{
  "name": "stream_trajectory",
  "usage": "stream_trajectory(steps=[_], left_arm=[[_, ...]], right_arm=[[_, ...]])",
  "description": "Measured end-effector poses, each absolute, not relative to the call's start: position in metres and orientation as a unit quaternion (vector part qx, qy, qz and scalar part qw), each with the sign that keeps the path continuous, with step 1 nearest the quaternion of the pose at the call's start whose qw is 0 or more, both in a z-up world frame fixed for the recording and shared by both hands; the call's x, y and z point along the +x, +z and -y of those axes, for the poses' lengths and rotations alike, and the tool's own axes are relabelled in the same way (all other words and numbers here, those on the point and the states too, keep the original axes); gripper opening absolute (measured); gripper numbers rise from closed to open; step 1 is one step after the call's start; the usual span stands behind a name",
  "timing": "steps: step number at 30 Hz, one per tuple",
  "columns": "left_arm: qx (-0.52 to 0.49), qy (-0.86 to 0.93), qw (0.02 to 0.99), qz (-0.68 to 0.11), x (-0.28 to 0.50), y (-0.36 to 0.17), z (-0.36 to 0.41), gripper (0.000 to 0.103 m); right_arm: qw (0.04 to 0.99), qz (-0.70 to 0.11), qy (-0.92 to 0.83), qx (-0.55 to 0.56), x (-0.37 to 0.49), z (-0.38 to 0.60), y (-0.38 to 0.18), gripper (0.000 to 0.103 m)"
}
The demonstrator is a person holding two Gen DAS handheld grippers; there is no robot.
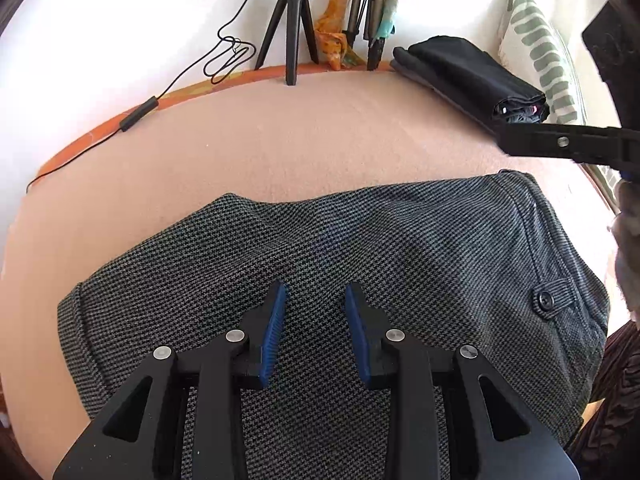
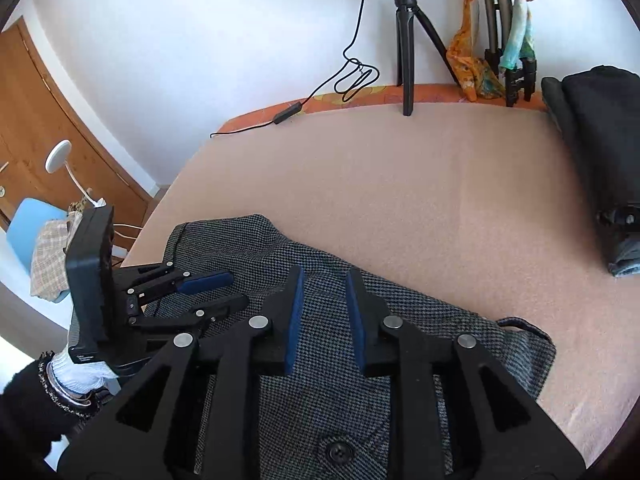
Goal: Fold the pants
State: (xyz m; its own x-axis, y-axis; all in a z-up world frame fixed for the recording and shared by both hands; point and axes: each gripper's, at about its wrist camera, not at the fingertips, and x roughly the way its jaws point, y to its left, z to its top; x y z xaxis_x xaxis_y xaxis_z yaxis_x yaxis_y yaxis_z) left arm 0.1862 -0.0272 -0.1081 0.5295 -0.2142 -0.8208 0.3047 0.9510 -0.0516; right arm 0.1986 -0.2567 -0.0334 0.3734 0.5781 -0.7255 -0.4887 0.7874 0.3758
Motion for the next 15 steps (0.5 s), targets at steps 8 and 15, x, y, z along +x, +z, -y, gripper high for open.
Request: stream_trajectory(steps=[8, 15], left_arm=[[0.070, -0.137, 0.873, -0.462, 0.189, -0.117, 0.031, 0.032], [0.069, -0.137, 0.882, -0.446, 0.182, -0.102, 0.036, 0.032]], right_arm=[[0.845, -0.460, 0.253, 0.102, 0.170, 0.339, -0.033, 0.041], [0.830, -0.498, 0.199, 0.155, 0.127, 0.397, -0.067, 0.044]])
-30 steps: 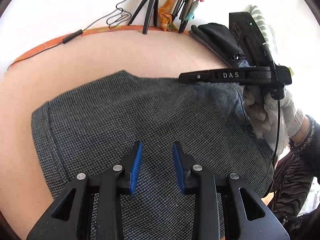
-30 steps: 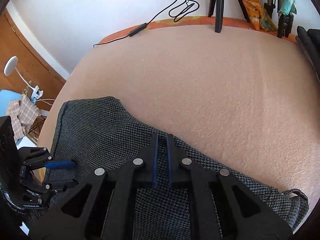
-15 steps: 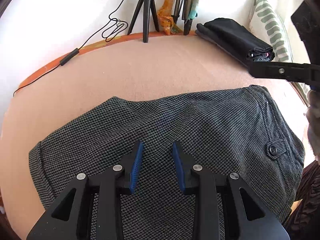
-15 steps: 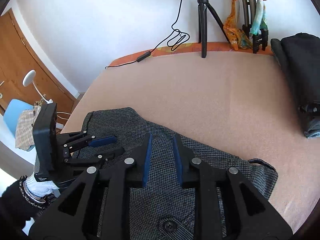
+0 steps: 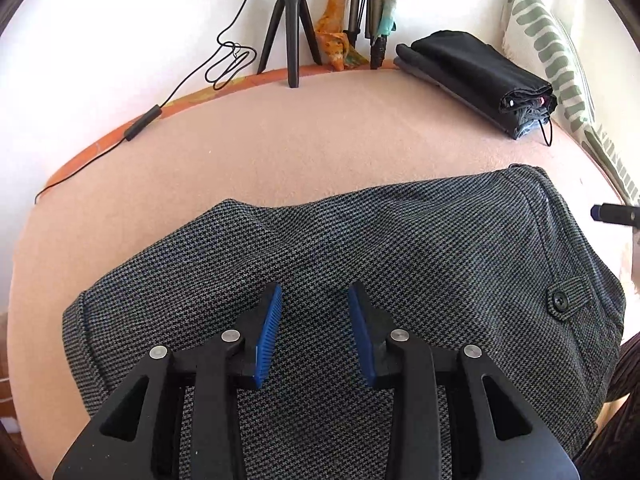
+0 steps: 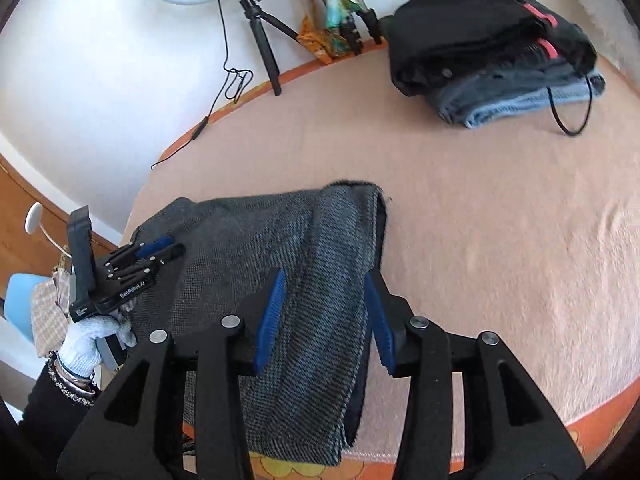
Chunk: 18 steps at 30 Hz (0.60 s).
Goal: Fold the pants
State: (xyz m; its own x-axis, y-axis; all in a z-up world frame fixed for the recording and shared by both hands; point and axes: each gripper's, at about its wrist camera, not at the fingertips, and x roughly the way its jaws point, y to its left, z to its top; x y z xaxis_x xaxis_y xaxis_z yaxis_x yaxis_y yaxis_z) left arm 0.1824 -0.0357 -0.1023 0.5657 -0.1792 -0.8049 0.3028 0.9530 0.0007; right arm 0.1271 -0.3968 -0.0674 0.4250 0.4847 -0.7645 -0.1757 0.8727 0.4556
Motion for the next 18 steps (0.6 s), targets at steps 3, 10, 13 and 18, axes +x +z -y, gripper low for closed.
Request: stream_trajectory(steps=[3, 10, 13, 18], left_arm=[[0.064, -0.142, 0.887, -0.436, 0.176, -0.093, 0.038, 0.032], [0.050, -0.162, 0.887, -0.430, 0.165, -0.085, 0.046, 0.032], [0.051, -0.171, 0.884, -0.432, 0.159, -0.085, 0.050, 0.032], [0.059, -0.176, 0.880, -0.437, 0.156, -0.089, 0.055, 0.032]], right_arm=[[0.824, -0.509, 0.189, 0.164, 0.103, 0.406, -0.081, 0.045], [0.798, -0.529, 0.196, 0.212, 0.075, 0.418, -0.106, 0.053], [0.788, -0.531, 0.202, 0.238, 0.073, 0.424, -0.112, 0.053], [0.766, -0.543, 0.204, 0.279, 0.064, 0.432, -0.122, 0.053]])
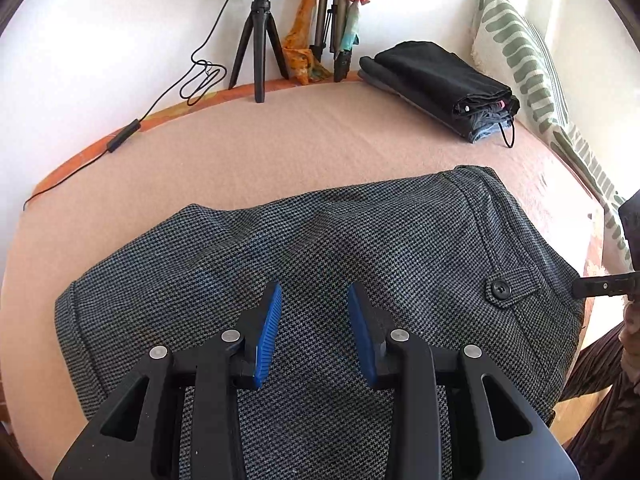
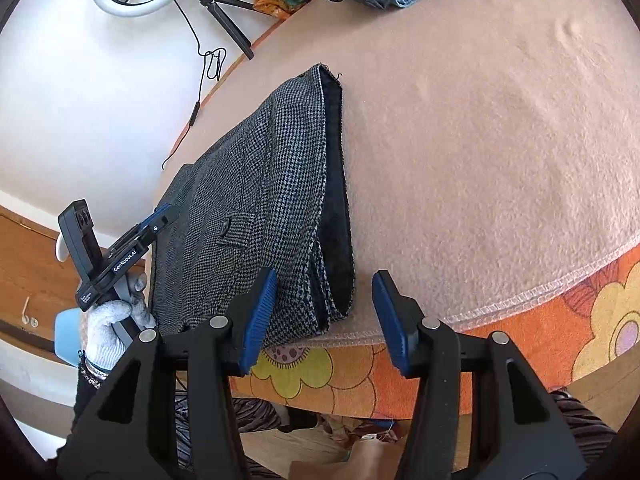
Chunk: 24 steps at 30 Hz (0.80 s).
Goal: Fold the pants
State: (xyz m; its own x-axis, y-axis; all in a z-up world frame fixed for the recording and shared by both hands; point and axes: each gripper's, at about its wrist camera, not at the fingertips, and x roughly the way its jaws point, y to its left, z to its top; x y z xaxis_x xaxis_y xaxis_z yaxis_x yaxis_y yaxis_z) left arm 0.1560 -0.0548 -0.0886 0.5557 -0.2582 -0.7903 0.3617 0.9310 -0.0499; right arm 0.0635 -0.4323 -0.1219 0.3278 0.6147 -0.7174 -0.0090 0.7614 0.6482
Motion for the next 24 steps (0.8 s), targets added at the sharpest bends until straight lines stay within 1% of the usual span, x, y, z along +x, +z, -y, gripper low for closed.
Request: stream_trajectory(steps=[8, 10, 12, 16, 17, 18, 19, 20, 21, 22, 24], left_arm=[[0.050, -0.177, 0.874, -0.450, 0.162, -0.096, 0.057, 0.032], [0.046, -0.178, 0.873, -0.452, 0.162, -0.096, 0.057, 0.032], [0.044, -0.179, 0.873, -0.451, 0.162, -0.096, 0.056, 0.032], [0.042, -0.180, 0.871, -0.454, 0.162, -0.097, 0.055, 0.032], [0.038, -0.179, 0.872, -0.455, 0.162, -0.098, 0.054, 0.032], [0.031, -0.178, 0.872, -0.456, 0.161, -0.098, 0.053, 0.032], [0.025, -0.178, 0.872, -0.455, 0.161, -0.097, 0.052, 0.032], [0.023, -0.176, 0.875, -0.451, 0.160, -0.096, 0.051, 0.032], [0.024, -0.172, 0.878, -0.446, 0.159, -0.094, 0.051, 0.032], [0.026, -0.166, 0.882, -0.441, 0.159, -0.093, 0.050, 0.032], [0.017, -0.156, 0.886, -0.436, 0.163, -0.091, 0.046, 0.032]], right_arm=[[0.737, -0.544, 0.220, 0.336, 0.051, 0.433, -0.127, 0.053], [0.739, -0.539, 0.222, 0.337, 0.055, 0.428, -0.126, 0.055], [0.735, -0.536, 0.225, 0.349, 0.050, 0.426, -0.124, 0.055], [0.742, -0.510, 0.217, 0.377, 0.049, 0.418, -0.125, 0.055], [0.749, -0.503, 0.212, 0.376, 0.050, 0.415, -0.124, 0.054], [0.760, -0.496, 0.202, 0.367, 0.052, 0.410, -0.121, 0.049], [0.772, -0.494, 0.191, 0.352, 0.053, 0.405, -0.118, 0.037], [0.781, -0.491, 0.184, 0.340, 0.054, 0.401, -0.115, 0.027], [0.787, -0.487, 0.179, 0.333, 0.054, 0.399, -0.112, 0.025], [0.794, -0.482, 0.175, 0.326, 0.053, 0.397, -0.108, 0.022], [0.815, -0.471, 0.170, 0.292, 0.052, 0.391, -0.096, 0.020]])
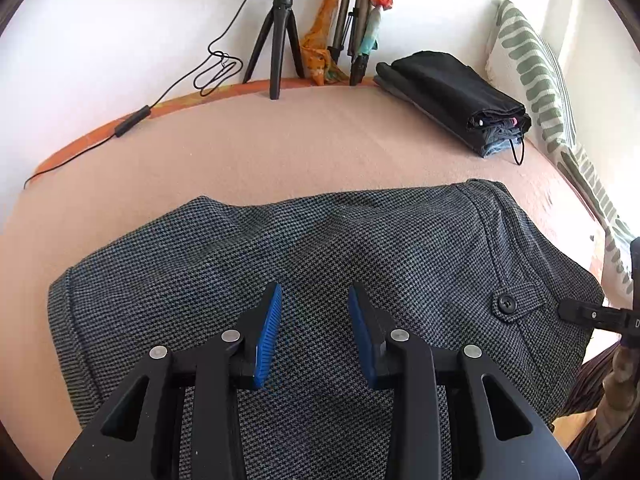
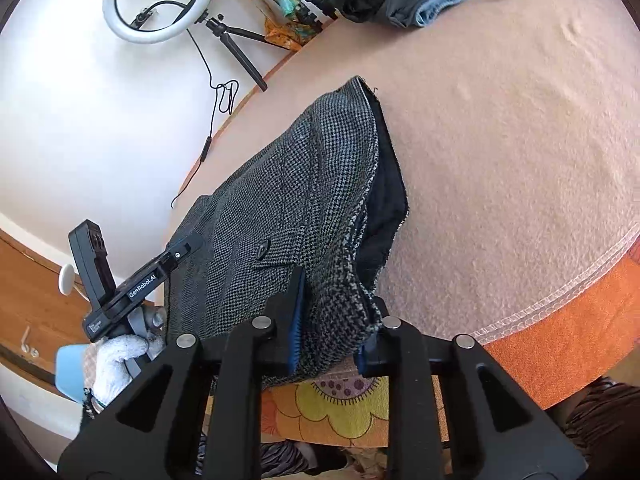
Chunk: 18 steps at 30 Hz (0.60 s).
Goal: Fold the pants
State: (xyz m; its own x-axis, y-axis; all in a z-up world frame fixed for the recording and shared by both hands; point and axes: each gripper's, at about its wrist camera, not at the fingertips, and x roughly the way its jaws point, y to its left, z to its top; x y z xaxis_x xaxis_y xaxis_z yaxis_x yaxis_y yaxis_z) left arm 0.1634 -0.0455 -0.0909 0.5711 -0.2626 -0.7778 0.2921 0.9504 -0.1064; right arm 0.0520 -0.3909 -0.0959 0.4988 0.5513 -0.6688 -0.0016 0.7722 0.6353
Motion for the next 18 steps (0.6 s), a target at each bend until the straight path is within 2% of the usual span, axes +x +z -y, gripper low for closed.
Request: stream_trajectory(steps=[3, 12, 14, 18], left_arm=[[0.000, -0.142, 0.891, -0.432, 0.175, -0.092, 0.042, 0.032], [0.063, -0.112, 0.890, -0.437, 0.197, -0.117, 0.064, 0.034], [0.054, -0.113, 0.890, -0.439, 0.197, -0.112, 0.062, 0.034], [0.048, -0.079, 0.914, -0.396, 0.188, -0.085, 0.039, 0.034]], right_arm=[[0.835, -0.457, 0.171, 0.255, 0.049, 0.381, -0.079, 0.018], [0.843, -0.457, 0.168, 0.229, 0.051, 0.377, -0.064, 0.018], [0.844, -0.454, 0.171, 0.229, 0.051, 0.377, -0.061, 0.018], [0.852, -0.443, 0.179, 0.213, 0.053, 0.369, -0.049, 0.017]])
